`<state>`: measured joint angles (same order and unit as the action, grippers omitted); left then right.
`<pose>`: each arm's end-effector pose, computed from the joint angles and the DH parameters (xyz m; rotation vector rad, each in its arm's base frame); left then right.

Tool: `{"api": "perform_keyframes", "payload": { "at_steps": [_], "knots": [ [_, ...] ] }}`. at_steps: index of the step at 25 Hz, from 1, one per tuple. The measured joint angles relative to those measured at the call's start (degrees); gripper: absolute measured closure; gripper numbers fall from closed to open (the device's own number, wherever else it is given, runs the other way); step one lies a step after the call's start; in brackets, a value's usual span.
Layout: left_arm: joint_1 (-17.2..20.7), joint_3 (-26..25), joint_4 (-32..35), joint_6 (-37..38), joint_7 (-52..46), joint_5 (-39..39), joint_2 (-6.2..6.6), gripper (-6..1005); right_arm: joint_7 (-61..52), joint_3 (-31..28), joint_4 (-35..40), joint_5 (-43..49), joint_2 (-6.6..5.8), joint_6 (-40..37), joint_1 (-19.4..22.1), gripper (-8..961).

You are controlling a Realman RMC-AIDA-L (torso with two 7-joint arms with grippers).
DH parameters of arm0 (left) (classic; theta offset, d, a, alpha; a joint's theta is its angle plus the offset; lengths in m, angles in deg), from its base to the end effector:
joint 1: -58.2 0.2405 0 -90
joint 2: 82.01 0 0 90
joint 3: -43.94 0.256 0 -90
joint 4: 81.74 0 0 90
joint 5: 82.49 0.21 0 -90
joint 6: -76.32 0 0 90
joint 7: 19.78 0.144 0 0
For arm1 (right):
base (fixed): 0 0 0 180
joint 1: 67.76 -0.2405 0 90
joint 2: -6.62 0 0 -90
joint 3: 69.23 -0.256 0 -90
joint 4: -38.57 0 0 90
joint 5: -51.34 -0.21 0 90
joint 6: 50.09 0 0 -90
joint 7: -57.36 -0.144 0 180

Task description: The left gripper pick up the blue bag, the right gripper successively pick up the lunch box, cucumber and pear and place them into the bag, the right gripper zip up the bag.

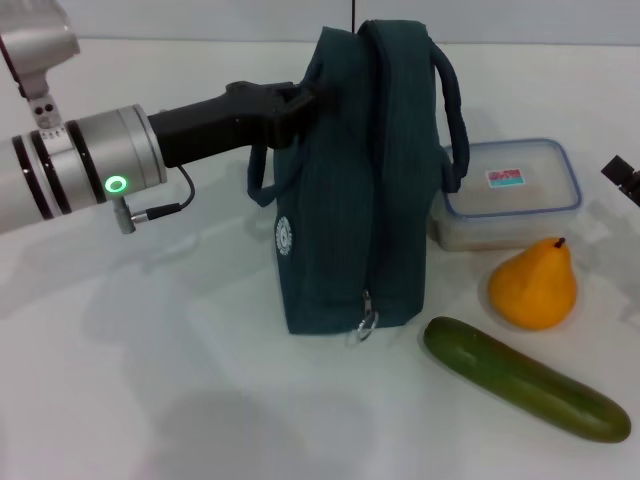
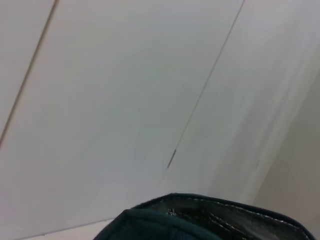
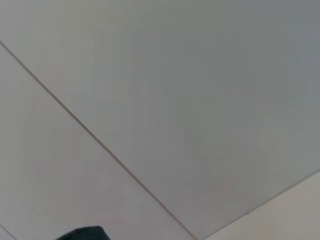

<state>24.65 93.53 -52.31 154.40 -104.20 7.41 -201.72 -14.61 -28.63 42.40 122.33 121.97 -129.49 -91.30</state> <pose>-0.2235 0.3656 -0.0165 -2.4771 -0.8491 -1.0538 0.3326 0.2996 -0.0051 -1.8375 1.2430 1.2474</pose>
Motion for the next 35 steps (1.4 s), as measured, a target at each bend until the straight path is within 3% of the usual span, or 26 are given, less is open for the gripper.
{"api": "perform_keyframes", "payload": {
  "at_steps": [19,35],
  "knots": [
    [1.6,3.2,0.6,1.9,3.0,1.3,0.42,955,-9.6,-0.5,-6.5,-5.6,0.77,0.8,-0.5,210],
    [1.8,3.8,1.4,4.4,3.1,1.4,0.44,955,-23.1,0.3,-6.1,-1.9,0.72,6.7,-4.5,212]
  ]
}}
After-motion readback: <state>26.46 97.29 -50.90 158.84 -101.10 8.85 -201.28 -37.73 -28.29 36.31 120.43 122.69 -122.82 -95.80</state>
